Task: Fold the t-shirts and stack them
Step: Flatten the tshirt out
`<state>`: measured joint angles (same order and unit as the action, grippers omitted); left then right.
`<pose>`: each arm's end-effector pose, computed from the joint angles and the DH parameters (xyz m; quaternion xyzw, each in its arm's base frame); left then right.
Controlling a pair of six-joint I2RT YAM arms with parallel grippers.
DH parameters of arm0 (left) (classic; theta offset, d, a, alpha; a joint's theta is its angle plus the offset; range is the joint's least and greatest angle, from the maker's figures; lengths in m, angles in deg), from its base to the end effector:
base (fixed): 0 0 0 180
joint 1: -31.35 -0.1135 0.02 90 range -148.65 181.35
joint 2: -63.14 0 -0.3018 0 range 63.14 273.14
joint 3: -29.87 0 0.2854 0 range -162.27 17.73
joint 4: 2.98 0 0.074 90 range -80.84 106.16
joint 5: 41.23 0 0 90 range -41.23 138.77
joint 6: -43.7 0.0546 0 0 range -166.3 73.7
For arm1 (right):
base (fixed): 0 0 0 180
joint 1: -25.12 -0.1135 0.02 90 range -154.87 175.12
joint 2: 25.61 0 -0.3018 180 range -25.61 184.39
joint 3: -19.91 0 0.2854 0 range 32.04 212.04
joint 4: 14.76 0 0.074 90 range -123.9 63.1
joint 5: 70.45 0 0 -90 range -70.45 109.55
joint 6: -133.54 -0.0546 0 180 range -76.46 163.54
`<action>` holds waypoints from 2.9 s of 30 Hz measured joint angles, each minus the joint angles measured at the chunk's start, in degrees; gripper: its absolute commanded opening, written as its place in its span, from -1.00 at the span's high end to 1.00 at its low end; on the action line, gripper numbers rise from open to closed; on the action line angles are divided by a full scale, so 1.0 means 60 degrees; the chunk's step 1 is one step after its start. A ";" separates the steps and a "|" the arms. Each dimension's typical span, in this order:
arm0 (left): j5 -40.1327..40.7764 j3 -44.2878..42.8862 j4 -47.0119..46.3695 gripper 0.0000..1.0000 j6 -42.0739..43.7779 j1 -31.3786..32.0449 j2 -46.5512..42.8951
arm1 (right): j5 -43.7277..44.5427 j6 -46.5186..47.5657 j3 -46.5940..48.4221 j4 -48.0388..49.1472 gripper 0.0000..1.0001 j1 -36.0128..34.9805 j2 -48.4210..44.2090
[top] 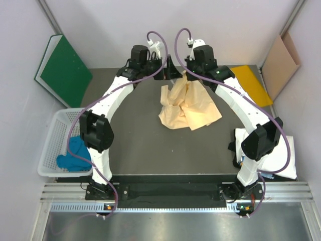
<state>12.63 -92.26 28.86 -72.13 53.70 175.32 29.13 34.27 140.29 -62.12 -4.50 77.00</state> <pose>0.4730 -0.2293 0.3983 0.1497 0.7925 -0.4519 0.3811 0.4121 0.2238 0.4320 -0.1108 0.8551 0.0988 0.4968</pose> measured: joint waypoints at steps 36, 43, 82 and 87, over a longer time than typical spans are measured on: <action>0.2255 -0.4925 0.1366 1.00 -0.0528 0.0222 0.0448 | 0.0164 -0.1202 -0.3614 0.0525 -0.99 0.3410 -0.0805; -0.0452 -0.5111 -0.1377 1.00 -0.3745 0.2153 0.2073 | -0.0510 -0.1537 -0.5435 0.0459 -0.99 0.4652 -0.0969; 0.2947 0.6925 0.1596 1.00 -0.1428 -0.2845 -0.4342 | -0.3945 -0.1985 -0.5435 0.2809 -0.82 0.3523 0.1290; 0.2932 0.6925 0.1836 1.00 -0.1377 -0.2845 -0.4142 | -0.4615 -0.2554 -0.4747 0.3362 -0.76 0.3515 0.2120</action>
<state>30.23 -50.71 39.88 -80.39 36.63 150.47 1.44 18.94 111.81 -41.95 16.59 89.72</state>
